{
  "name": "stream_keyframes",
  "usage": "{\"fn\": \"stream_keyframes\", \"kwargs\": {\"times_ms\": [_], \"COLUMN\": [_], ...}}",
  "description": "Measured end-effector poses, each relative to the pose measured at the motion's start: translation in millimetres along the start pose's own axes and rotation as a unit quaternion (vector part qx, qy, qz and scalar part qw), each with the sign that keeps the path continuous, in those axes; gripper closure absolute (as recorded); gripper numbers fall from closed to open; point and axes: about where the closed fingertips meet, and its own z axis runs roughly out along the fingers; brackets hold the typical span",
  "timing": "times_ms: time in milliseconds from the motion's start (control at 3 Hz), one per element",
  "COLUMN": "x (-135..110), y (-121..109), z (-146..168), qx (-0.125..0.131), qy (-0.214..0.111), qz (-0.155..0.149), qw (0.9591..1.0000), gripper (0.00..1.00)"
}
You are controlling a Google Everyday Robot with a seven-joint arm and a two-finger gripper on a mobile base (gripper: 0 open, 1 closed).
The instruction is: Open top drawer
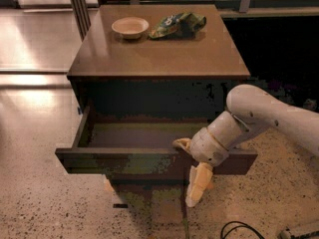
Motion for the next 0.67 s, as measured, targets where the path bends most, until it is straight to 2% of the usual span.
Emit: {"fn": "stream_keyframes", "kwargs": {"times_ms": [333,667], "x": [-4.1,-4.1], "y": [32.2,32.2], "z": [4.3,4.3], "qx": [-0.01,-0.01], "qy": [-0.013,-0.013], "qz": [0.017,0.017], "qw": [0.9997,0.9997], "gripper": [0.0,0.0]}}
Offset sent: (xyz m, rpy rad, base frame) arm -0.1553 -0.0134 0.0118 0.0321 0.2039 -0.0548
